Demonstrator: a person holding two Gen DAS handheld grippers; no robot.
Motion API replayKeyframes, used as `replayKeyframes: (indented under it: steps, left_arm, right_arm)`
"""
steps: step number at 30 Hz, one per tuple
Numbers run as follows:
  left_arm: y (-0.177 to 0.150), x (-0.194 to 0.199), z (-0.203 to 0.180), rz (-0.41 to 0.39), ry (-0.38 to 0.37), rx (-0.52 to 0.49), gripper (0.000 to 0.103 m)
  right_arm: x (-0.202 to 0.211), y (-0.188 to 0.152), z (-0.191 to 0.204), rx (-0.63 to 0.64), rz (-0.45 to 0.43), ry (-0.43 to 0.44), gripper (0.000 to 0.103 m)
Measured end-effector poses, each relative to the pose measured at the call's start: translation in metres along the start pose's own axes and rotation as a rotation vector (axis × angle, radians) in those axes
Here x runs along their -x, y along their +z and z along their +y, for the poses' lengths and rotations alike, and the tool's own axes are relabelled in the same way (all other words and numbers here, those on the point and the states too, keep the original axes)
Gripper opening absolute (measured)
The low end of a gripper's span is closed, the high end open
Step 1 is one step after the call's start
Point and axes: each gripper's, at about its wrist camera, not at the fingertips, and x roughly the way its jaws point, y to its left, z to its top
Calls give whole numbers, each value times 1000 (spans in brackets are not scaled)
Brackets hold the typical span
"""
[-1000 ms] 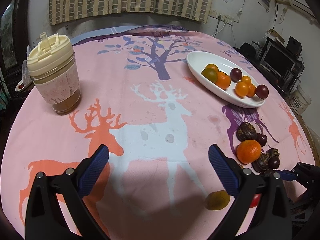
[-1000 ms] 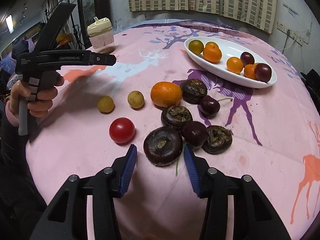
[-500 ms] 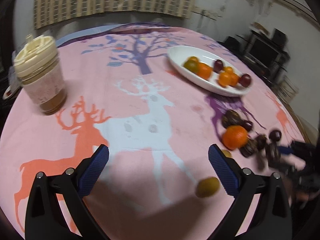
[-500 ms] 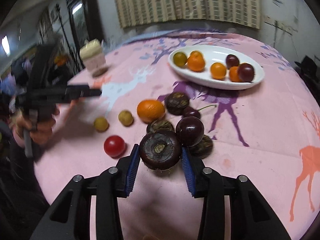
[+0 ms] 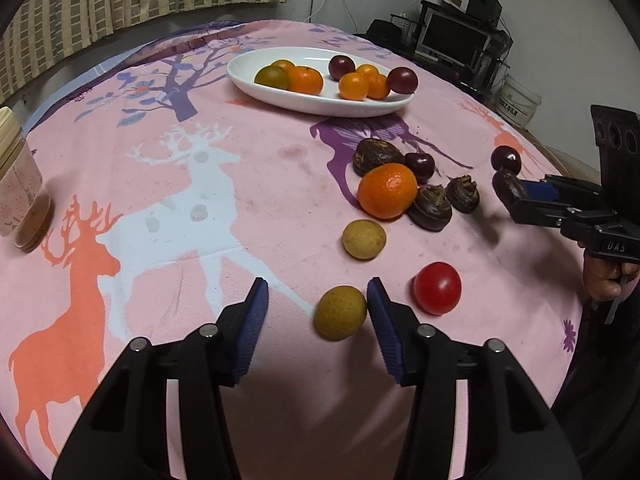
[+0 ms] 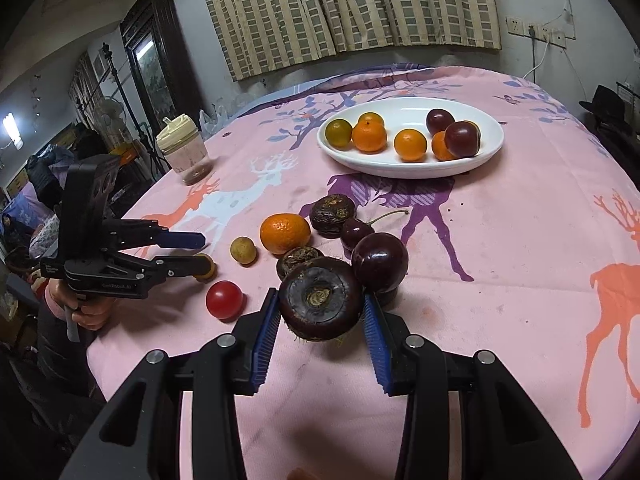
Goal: Organize fruits
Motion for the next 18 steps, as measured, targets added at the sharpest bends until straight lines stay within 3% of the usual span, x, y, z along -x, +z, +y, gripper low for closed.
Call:
replayKeyframes:
  steps: [6,14,18]
  left_arm:
    - [0,-3,-4,19,2,-19,50]
    - [0,-5,-5,30,5,-29,50]
    - [0,-5,-5,29,4,-28,50]
  right_arm:
    - [-13,-6,-1,49,85,-126,43]
    - [2,-11,-3,76,82,-166,44]
    - [8,-5,-17,-8,45,-168,44]
